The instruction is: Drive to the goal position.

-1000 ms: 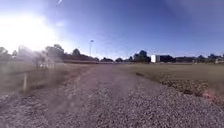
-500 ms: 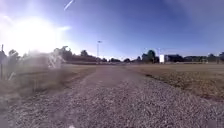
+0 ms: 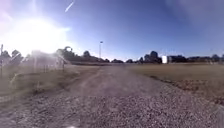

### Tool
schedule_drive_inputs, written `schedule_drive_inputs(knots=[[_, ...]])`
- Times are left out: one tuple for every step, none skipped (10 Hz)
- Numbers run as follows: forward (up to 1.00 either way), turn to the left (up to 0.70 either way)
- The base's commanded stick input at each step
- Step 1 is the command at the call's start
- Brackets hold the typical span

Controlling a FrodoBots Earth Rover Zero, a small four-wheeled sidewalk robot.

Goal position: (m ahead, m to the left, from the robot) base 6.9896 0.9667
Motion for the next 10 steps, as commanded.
schedule_drive_inputs(knots=[[0.5,0.0],[0.5,0.0],[0.5,0.0],[0.5,0.0],[0.5,0.0],[0.5,0.0],[0.5,0.0],[0.5,0.0],[0.5,0.0],[0.5,0.0]])
